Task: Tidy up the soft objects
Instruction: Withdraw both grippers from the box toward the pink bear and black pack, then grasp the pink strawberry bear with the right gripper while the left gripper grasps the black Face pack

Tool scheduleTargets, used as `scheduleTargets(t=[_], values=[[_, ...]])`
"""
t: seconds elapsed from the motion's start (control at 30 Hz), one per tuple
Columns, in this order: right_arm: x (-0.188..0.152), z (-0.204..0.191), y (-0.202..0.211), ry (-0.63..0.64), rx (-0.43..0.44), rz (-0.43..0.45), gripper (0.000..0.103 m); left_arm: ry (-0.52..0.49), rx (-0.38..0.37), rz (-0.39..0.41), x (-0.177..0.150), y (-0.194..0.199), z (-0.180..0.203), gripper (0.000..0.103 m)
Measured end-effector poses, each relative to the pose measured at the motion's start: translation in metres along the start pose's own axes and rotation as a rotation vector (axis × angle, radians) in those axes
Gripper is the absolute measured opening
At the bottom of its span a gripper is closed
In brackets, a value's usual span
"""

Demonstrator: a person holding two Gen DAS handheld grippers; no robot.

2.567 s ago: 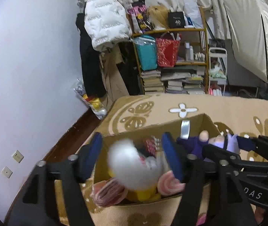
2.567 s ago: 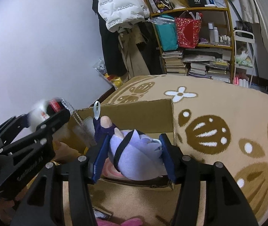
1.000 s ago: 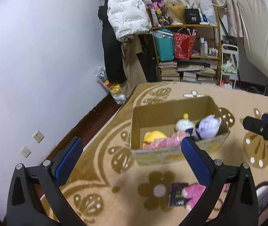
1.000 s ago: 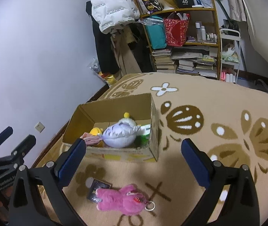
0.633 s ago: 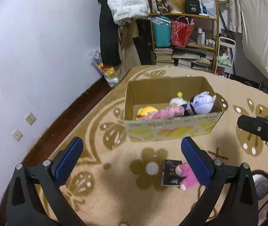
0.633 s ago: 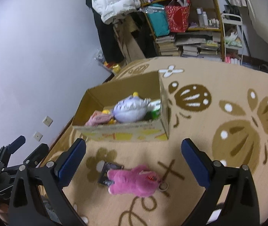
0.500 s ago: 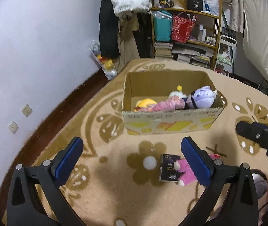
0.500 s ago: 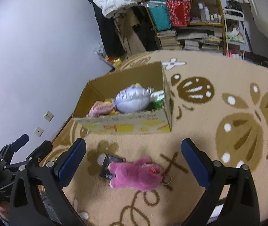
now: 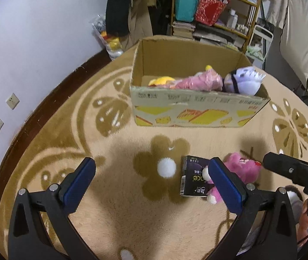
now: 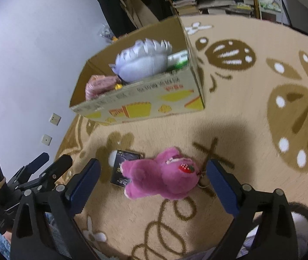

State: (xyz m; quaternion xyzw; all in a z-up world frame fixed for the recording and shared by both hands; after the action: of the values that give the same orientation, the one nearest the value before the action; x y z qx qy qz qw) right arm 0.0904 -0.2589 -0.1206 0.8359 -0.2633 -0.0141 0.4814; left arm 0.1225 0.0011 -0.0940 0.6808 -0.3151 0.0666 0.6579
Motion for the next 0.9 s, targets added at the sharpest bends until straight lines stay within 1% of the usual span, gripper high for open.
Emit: scheduleTargets(t=[0.1, 0.17, 0.33, 0.47, 0.63, 0.83, 0.9], values=[[-0.004, 0.007, -0.013, -0.024, -0.036, -0.040, 0.101, -0.027, -0.010, -0.022, -0.003, -0.007, 0.006, 0.102], [-0.007, 0.012, -0.020, -0.045, -0.048, -0.074, 0.094, -0.045, -0.023, -0.039, -0.005, -0.012, 0.011, 0.102], [-0.018, 0.019, -0.038, -0.071, -0.070, -0.146, 0.093, -0.063, -0.053, -0.088, -0.009, -0.028, 0.018, 0.102], [-0.020, 0.022, -0.049, -0.110, -0.044, -0.177, 0.094, -0.048, -0.074, -0.116, -0.012, -0.037, 0.016, 0.102], [-0.019, 0.029, -0.060, -0.159, -0.027, -0.200, 0.094, -0.037, -0.075, -0.125, -0.013, -0.043, 0.014, 0.102], [-0.014, 0.031, -0.066, -0.185, -0.004, -0.201, 0.094, -0.065, -0.060, -0.152, -0.014, -0.053, 0.017, 0.102], [-0.012, 0.033, -0.069, -0.211, 0.011, -0.206, 0.094, -0.076, -0.063, -0.163, -0.015, -0.057, 0.019, 0.102]])
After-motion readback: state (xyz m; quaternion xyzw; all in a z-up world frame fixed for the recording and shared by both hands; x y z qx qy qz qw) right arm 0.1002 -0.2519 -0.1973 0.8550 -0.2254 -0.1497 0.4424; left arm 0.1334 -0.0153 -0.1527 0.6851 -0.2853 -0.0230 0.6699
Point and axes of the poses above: each gripper's, at about its wrist camera, not at the fingertips, and y roughly against the way its jaws point, z to its right, x to its top, the point moved 6 cm from there along -y, roughly the way its jaws point, and after that the axes turned 14 degrees about -y, right-handed, at the moved point
